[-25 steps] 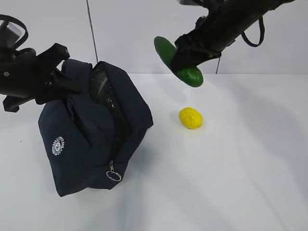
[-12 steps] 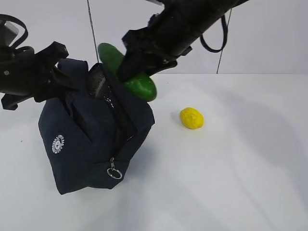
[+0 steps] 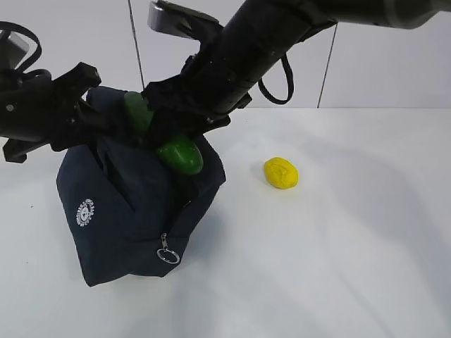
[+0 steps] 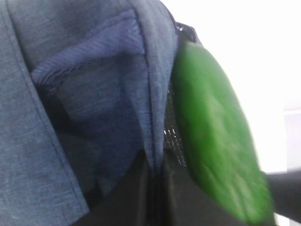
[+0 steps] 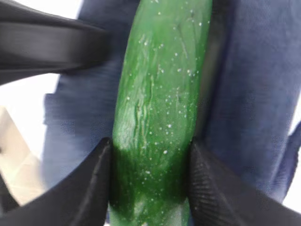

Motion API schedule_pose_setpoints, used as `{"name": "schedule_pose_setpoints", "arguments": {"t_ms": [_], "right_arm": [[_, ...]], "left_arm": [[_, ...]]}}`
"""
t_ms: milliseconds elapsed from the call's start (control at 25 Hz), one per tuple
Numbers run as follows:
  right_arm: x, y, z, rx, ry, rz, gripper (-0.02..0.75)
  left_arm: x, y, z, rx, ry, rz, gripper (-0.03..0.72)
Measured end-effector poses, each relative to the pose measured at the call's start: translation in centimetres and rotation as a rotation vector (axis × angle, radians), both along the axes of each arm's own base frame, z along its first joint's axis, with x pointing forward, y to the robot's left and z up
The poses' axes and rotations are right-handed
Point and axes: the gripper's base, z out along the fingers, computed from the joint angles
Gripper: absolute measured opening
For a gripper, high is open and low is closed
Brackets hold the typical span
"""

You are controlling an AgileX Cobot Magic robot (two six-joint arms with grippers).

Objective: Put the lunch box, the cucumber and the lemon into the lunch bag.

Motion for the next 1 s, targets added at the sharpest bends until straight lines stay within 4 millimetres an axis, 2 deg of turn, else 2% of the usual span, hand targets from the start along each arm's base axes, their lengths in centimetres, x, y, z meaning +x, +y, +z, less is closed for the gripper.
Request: {"name": "schedule_pose_setpoints", "arguments": {"t_ms": [240, 600, 720, 920, 1000], "right_arm": [[0.9, 0.2, -2.6, -0.053, 0.024, -0.014, 0.361], [1.7, 0.9, -4.2, -0.003, 0.053, -0.061, 0.363], [1.7, 1.0, -4.1, 0.011, 0.053, -0.063, 0.402], [1.7, 1.0, -4.1, 0.014, 0.048, -0.057, 0.561], [1.7, 1.1, -3.8, 0.013, 0.049, -0.044, 0.58]], "left_arm": [[0.0, 0.0, 0.0, -0.001, 0.003, -0.004, 0.007], [0.0, 0.0, 0.0, -0.001, 0.003, -0.004, 0.007], [0.0, 0.0, 0.0, -0.001, 0.003, -0.004, 0.007], [0.0, 0.0, 0.0, -0.001, 0.003, -0.004, 0.007], [0.0, 0.0, 0.0, -0.001, 0.003, -0.004, 0.007]]}}
